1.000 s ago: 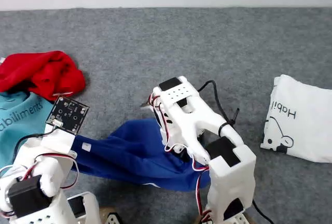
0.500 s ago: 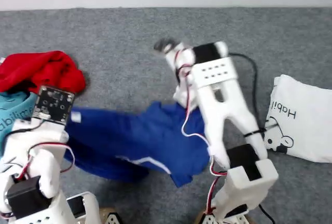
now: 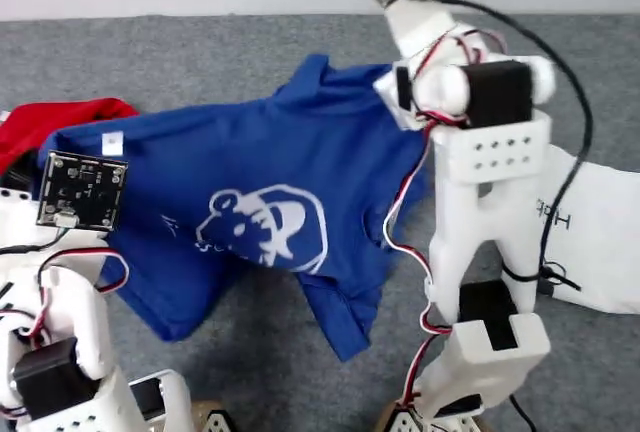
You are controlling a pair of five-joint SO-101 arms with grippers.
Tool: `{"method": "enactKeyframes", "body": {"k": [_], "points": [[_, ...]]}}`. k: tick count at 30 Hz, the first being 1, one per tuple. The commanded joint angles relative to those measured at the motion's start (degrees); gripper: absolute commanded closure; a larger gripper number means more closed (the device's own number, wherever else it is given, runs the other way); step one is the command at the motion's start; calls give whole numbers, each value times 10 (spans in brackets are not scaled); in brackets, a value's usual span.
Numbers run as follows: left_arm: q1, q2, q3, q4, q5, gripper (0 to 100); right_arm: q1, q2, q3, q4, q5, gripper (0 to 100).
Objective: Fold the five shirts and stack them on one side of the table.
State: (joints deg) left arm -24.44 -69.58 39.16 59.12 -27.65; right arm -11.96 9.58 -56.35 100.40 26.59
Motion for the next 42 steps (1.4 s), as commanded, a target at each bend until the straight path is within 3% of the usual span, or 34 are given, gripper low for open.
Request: {"method": "enactKeyframes", "body": {"k": [1,8,14,25,34,42], "points": [[4,-3,-46,-48,5,986,14,-41,-83,15,2,988],[4,-3,-61,-167,4,986,14,-42,-219,-50,7,989],[14,-1,-89,-200,4,986,14,-43,-276,-86,21,989],[102,96,-182,-151,5,986,28,-43,-357,-89,135,989],[149,269,-317,-116,114,986,149,-42,-309,-174,91,989],[190,346,-403,-38,135,986,162,-47,-308,-246,87,989]]}}
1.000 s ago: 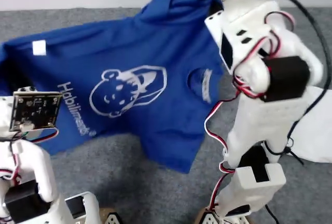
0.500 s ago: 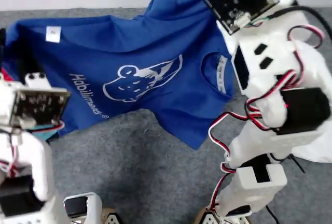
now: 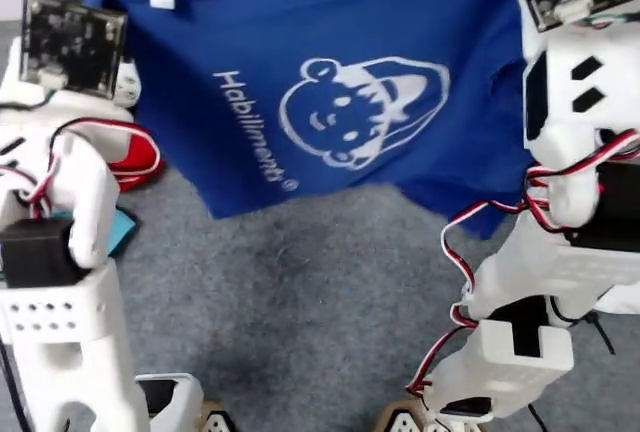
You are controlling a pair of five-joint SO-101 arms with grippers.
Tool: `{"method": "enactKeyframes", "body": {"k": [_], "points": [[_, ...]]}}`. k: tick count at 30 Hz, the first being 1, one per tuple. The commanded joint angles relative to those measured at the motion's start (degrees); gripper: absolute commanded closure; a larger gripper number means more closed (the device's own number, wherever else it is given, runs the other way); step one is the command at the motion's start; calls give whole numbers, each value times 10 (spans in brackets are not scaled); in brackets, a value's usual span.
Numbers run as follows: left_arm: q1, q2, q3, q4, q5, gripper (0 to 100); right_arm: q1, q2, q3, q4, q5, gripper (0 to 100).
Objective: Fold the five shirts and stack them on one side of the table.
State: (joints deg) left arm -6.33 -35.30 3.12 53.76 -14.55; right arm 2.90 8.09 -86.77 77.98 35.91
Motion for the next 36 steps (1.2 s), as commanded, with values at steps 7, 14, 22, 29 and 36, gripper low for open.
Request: {"method": "enactKeyframes", "body": {"k": [7,14,22,29,36], "points": [[18,4,-130,98,4,986,17,-109,-11,29,-6,989],[18,4,-295,218,4,986,17,-199,-9,110,-5,989],[18,9,-291,325,-3,986,15,-188,43,160,-5,989],[16,9,18,221,-96,986,13,-86,251,189,-11,989],[18,10,322,-83,-142,986,15,48,376,79,-11,989]]}}
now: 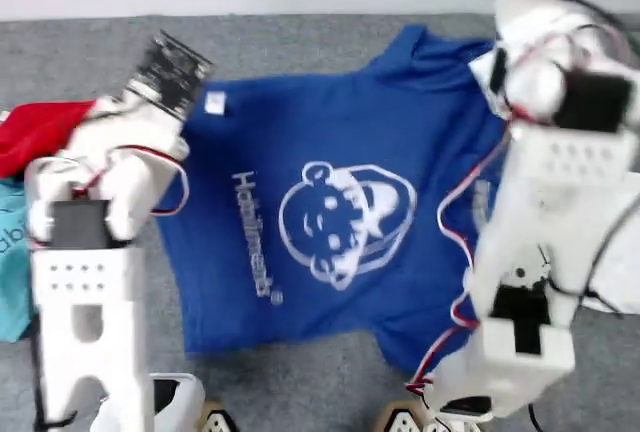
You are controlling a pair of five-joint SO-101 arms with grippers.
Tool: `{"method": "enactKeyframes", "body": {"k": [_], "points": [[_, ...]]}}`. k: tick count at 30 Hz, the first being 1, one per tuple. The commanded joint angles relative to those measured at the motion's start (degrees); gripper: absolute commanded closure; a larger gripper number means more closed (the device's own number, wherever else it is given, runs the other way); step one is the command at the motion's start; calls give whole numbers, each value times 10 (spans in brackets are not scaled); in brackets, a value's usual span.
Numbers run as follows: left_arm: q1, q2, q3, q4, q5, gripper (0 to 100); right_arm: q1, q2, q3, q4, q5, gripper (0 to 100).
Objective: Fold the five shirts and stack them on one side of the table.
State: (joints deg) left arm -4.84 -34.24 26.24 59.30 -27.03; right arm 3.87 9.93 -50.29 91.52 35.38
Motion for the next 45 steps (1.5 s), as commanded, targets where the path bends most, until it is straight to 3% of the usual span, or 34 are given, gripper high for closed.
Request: {"method": "enactKeyframes", "body": {"k": [1,7,18,26,32,45], "points": [[3,0,114,-171,-17,986,5,48,13,-76,-5,989],[-2,115,90,-223,-17,986,3,143,13,-175,-4,989],[-18,421,-211,-222,-17,986,5,212,13,-351,-4,989],[-17,500,-377,-101,-18,986,3,213,13,-377,-3,989],[-13,498,-422,18,-66,985,6,198,4,-273,-1,989],[40,462,-423,378,-141,986,28,140,4,39,49,988]]}}
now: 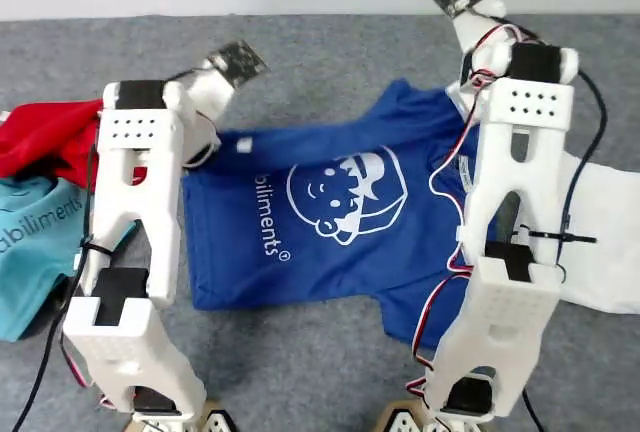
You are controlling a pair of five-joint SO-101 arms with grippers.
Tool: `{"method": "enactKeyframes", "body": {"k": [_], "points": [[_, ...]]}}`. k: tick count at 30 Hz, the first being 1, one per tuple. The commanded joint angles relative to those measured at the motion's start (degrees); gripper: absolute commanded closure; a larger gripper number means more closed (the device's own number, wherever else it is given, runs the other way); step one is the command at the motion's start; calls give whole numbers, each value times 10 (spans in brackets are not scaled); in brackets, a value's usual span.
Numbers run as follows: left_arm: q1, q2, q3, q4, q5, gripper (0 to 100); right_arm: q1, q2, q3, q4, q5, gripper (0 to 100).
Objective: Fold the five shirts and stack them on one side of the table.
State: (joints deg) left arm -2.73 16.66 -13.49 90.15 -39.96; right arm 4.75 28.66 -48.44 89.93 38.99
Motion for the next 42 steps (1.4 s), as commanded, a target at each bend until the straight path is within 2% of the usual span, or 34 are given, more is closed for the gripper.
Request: {"method": "enactKeyframes", "body": {"k": [1,5,8,13,19,24,32,37,42], "points": [[24,-47,-26,87,-11,986,25,-50,-15,75,18,988],[27,-50,-6,105,-10,986,56,-58,-11,131,33,988],[30,-61,35,105,-10,986,84,-67,14,130,33,988],[33,-93,116,99,-25,986,89,-117,113,130,62,988],[18,-115,151,34,-15,985,87,-176,223,123,62,988],[15,-114,150,-84,63,985,63,-178,231,36,59,988],[12,-119,138,-294,117,985,5,-162,233,-255,-10,988],[-1,-118,94,-344,127,985,-2,-156,233,-332,-30,989],[4,-115,93,-318,125,985,-3,-154,234,-302,-28,989]]}}
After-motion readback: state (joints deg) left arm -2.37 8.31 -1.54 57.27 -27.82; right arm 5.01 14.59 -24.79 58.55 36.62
